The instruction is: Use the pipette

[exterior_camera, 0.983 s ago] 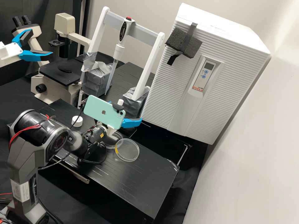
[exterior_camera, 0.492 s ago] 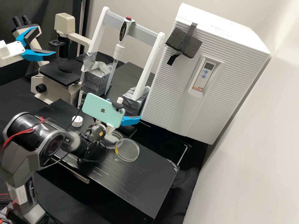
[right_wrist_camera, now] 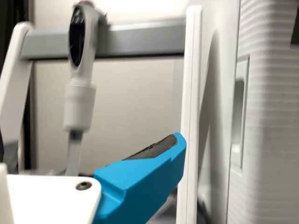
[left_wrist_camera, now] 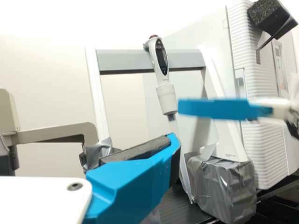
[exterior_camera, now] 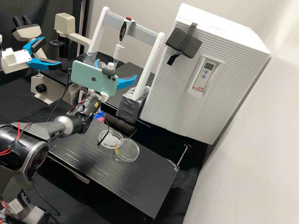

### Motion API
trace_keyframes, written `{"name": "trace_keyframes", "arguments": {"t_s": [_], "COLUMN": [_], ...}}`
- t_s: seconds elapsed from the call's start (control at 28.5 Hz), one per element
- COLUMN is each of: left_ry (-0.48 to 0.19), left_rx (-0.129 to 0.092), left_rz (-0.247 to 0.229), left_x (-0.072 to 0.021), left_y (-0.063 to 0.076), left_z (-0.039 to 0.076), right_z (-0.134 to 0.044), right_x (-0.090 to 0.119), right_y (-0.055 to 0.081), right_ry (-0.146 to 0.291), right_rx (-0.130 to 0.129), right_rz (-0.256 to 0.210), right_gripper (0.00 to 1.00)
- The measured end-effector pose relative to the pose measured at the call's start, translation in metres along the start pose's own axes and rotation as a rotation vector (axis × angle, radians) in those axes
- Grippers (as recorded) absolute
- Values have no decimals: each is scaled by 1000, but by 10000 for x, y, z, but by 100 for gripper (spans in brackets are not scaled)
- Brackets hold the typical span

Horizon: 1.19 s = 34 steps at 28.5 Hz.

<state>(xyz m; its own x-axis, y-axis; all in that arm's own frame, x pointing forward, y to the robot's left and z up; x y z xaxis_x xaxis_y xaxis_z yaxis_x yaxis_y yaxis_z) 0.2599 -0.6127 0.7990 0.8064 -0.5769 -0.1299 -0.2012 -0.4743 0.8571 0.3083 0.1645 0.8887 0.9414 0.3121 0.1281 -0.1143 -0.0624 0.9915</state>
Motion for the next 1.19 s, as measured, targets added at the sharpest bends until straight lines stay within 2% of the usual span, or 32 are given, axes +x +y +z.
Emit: {"name": "trace_keyframes", "arguments": {"t_s": [0.07, 0.25, 0.46, 0.53, 0.56, 0.77, 0.88, 1.19], "left_ry": [1, 7, 26, 33, 37, 54, 56, 57], "left_rx": [-1, -1, 5, -4, -10, -16, -17, -18], "left_rz": [-6, -18, -21, -25, -30, -40, -46, -45], "left_x": [-10, -23, -39, -48, -50, -45, -41, -41], "left_y": [-16, -44, -49, -60, -77, -111, -131, -130], "left_z": [-1, -16, -73, -89, -103, -147, -151, -152], "right_z": [-73, -226, -357, -377, -381, -352, -341, -339], "right_x": [137, 398, 613, 663, 691, 826, 859, 886], "right_y": [33, 40, 30, 31, 23, -21, -39, -44], "right_ry": [-9, -24, -39, -45, -47, -81, -93, -97], "right_rx": [5, -12, -10, -6, -7, -10, -20, -41], "right_rz": [6, -15, -38, -38, -39, -50, -65, -69], "right_gripper": [100, 100, 100, 100, 0, 0, 0, 0]}}
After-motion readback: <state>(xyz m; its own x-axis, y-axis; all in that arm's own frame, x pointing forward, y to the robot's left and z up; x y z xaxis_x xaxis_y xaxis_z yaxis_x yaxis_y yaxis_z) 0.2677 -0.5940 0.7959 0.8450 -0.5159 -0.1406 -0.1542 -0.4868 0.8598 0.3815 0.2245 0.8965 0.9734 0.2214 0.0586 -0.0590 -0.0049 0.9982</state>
